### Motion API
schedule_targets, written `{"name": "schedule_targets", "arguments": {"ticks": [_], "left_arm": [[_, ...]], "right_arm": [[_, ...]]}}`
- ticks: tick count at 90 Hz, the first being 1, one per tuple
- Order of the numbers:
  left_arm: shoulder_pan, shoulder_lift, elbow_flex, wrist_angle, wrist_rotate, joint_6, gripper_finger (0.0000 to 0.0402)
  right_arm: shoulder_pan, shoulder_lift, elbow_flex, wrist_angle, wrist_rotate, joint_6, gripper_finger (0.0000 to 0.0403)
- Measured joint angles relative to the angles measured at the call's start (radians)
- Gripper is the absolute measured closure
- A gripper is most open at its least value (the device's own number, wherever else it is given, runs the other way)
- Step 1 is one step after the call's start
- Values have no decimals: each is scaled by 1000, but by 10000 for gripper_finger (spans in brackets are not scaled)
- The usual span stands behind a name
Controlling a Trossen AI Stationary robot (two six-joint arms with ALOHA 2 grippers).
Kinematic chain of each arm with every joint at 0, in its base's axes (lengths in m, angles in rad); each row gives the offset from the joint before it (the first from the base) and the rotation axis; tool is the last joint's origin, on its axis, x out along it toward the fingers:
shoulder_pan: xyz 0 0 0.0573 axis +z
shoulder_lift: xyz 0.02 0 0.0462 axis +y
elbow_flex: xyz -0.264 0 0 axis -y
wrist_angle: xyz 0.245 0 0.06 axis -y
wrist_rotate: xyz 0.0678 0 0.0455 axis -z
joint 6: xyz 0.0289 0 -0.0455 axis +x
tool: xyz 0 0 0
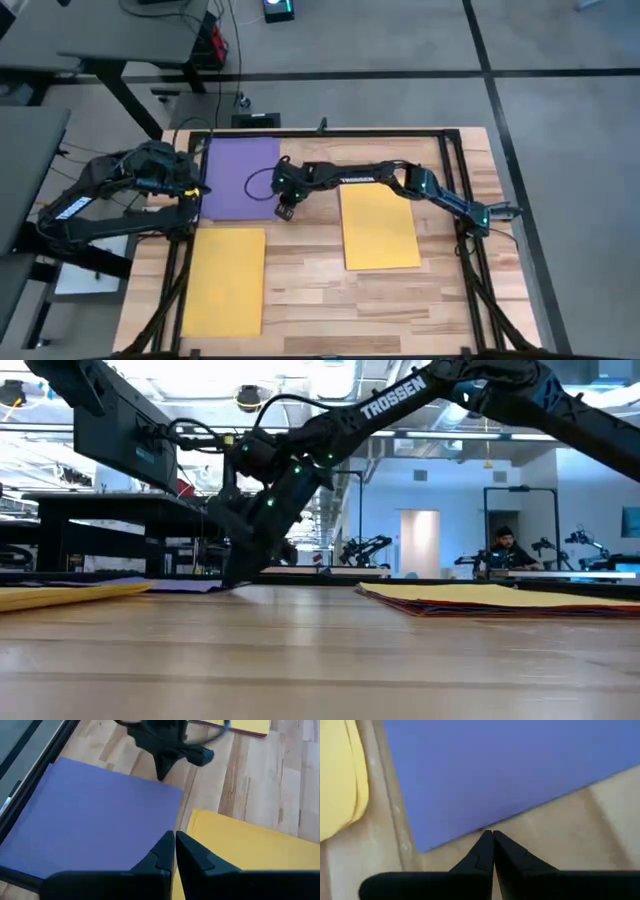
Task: Organize paper
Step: Stack the purple paper on top of the other purple paper, then stack the yellow paper on top of the other yellow paper
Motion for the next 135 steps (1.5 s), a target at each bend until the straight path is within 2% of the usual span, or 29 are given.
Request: {"name": "schedule_targets", "arguments": {"ticks": [27,76,108,124,135], "left_arm": [[0,0,-1,1,0,-21,402],[0,0,-2,-6,0,-41,402],[0,0,-2,-3,0,-16,402],[0,0,-2,-2,0,-17,402],[0,2,-2,12,0,-27,402]], "right_arm": [[15,56,-26,206,-7,-1,403],[-50,51,-16,219,-13,-63,403],[-46,52,-16,234,-2,-252,403],[-50,-13,-19,137,6,-166,403],[-38,-142,-19,32,6,-101,403]]}}
